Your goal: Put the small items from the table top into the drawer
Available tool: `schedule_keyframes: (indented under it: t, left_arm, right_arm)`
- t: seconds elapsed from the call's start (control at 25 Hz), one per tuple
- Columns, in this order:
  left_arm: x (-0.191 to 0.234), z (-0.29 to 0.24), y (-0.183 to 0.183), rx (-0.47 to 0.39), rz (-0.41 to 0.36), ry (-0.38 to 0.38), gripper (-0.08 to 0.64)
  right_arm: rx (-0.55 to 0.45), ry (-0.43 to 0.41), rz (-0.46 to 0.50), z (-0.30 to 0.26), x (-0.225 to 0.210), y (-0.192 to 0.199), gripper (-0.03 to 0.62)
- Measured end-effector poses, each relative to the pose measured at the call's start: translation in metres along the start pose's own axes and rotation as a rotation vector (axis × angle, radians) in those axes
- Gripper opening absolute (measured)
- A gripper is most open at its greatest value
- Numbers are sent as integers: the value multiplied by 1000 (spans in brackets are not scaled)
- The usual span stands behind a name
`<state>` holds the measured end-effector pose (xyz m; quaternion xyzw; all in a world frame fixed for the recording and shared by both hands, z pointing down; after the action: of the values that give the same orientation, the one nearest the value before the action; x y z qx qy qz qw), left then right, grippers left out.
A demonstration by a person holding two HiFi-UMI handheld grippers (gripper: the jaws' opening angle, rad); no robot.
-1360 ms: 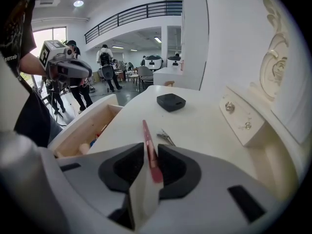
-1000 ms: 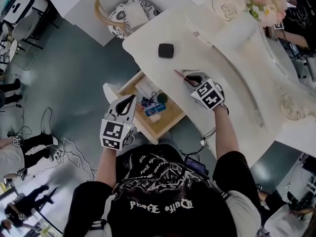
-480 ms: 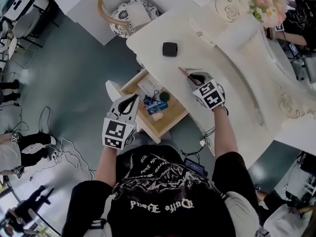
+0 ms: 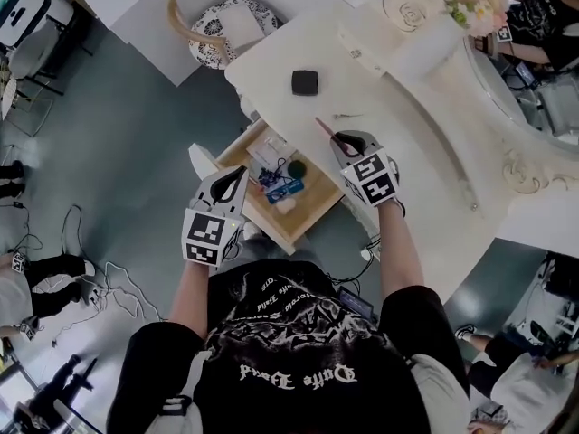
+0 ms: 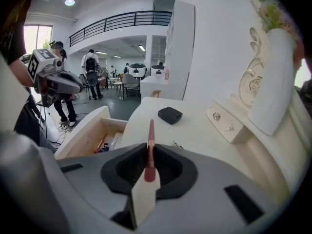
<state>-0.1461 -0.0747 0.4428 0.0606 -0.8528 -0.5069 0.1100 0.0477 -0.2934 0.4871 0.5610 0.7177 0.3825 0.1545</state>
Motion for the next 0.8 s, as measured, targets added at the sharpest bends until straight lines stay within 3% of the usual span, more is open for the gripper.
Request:
schedule_keyframes:
  t: [0.28,0.56,0.68,0.8]
  left_arm:
    - [6,10,4,-38,11,8,15]
    - [11,23,11,-43,2,15,15]
    - [15,29,15,-72,66,22,15]
    - [19,31,15,-88,92,24,15]
  right_arm:
    - [-6,32,6,17,28,-3,58]
    - [-27,63,-62,25,52,-3,58]
    - [-52,69,-142,26,63,-11,58]
    - [-58,59,-131,24,77,-18,58]
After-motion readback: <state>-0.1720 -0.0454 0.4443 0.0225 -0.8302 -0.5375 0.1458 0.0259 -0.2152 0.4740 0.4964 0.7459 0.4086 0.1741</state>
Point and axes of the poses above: the fingertips, and each gripper's own axes: z backward along the fingers, x to its left, y out of its underside, the point moved 9 cm from there along z, backward along the fingers, and after that the axes turned 9 degrees about y, right-handed, at the moved point
